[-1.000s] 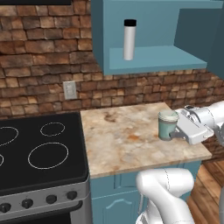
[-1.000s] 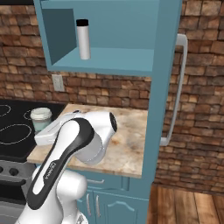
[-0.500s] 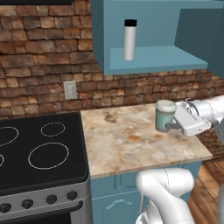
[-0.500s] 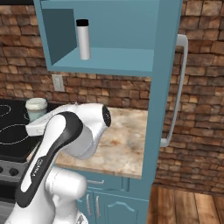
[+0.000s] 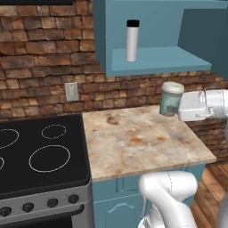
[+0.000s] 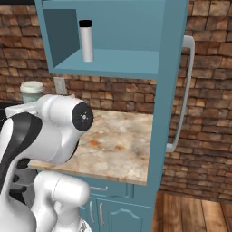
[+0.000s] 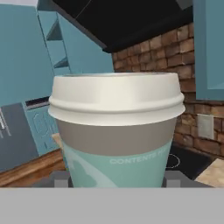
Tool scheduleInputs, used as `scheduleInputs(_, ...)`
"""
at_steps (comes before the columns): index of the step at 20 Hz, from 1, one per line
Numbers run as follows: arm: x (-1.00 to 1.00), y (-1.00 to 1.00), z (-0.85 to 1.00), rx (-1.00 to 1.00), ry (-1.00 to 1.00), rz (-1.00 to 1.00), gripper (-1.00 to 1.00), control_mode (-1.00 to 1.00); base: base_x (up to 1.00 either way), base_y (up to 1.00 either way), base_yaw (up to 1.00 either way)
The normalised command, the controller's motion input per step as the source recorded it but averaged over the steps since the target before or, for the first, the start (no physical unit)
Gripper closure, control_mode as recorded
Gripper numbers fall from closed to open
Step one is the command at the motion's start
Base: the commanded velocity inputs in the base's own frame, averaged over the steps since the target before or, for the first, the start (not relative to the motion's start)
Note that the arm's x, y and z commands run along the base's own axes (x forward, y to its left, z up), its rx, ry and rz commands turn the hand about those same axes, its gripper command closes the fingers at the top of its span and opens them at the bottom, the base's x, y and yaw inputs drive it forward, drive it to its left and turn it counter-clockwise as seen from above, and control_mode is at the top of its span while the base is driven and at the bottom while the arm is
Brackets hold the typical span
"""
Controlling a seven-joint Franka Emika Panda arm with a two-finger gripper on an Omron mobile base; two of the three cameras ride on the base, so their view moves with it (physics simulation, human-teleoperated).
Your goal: Sort all alcoholic drinks to one cabinet, and non-alcoholic drinks to the other.
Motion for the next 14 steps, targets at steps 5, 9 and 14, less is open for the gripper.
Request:
scheduleInputs(5, 0.0, -0.15, 0.44, 0.0, 0.0, -0.35, 1.0, -1.0, 0.0, 0.0, 0.0)
scheduleInputs(9, 0.03, -0.47, 0.64, 0.0, 0.0, -0.26, 1.0, -1.0, 0.0, 0.0, 0.0)
scheduleInputs(14, 0.3, -0.51, 0.46, 0.0, 0.0, -0.13, 1.0, -1.0, 0.0, 0.0, 0.0)
